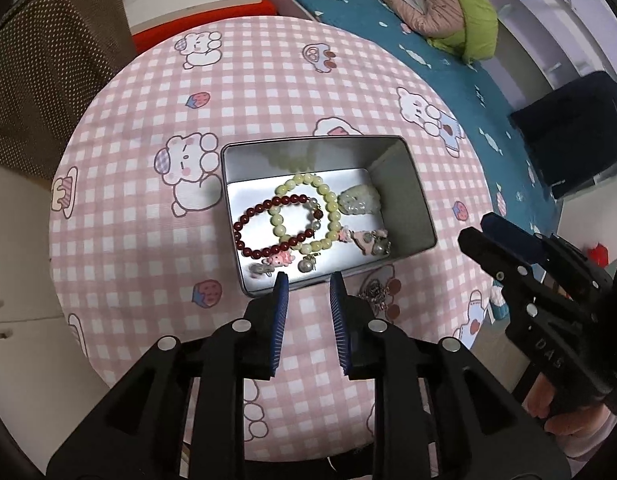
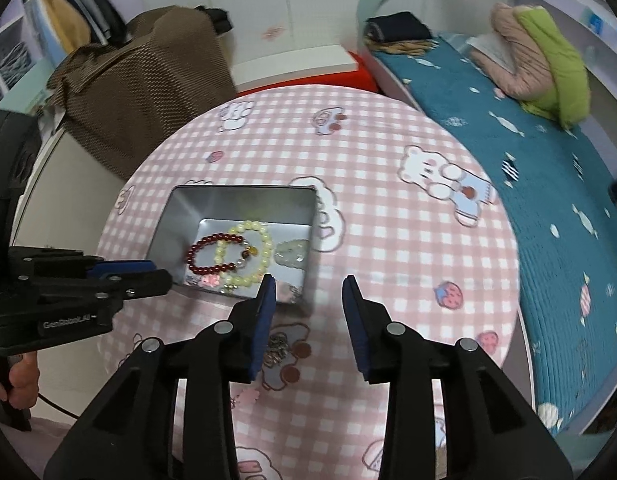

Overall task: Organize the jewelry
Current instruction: 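Carry both items over the tin box and open both tools to drop them, then withdraw both tools back toward the remaining pink charms and silver chain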

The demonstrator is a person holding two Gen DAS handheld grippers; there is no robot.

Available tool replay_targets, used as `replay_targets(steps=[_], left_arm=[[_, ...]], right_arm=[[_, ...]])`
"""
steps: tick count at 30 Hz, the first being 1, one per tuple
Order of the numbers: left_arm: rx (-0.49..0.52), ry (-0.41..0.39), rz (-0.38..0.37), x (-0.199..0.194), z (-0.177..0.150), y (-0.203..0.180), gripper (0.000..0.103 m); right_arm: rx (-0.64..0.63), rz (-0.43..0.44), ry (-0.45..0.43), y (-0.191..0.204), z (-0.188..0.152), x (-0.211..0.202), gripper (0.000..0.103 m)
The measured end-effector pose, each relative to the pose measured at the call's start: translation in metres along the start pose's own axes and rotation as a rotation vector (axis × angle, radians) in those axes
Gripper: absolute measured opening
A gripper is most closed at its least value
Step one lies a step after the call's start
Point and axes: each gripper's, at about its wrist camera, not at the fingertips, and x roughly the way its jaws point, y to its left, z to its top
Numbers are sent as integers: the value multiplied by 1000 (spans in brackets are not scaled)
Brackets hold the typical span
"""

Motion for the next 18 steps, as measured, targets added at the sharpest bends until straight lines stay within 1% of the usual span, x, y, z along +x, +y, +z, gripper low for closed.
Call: replay_targets(steps=[5,6,7,9,14,15,16,18], left_arm=[[48,-4,-10,-7,-11,-6,23],[60,-5,-12,-8,-13,-7,28],[70,-7,-13,-9,-15,-8,37],[90,-17,-21,-12,-20,-10,44],[119,-8,-39,-13,-30,-13,46],[126,-9,-37,-13,-32,-14,48],[135,-10,-32,-13,-34,-16,52],[140,-10,-27,-12,-37,-19,56]], right_arm=[[64,-49,-12,-6,-16,-12,36],[72,-55,-14,-7,-19,-14,36],[81,-64,-15,-7,-23,-16,37],[95,-81,-15,-7,-30,-20,38],[106,-116,-5,-4,-45,-27,44],[110,-117,-1,-5,-47,-28,45],[116,-117,2,-5,-47,-28,46],[120,-121,-1,-8,-47,-29,52]])
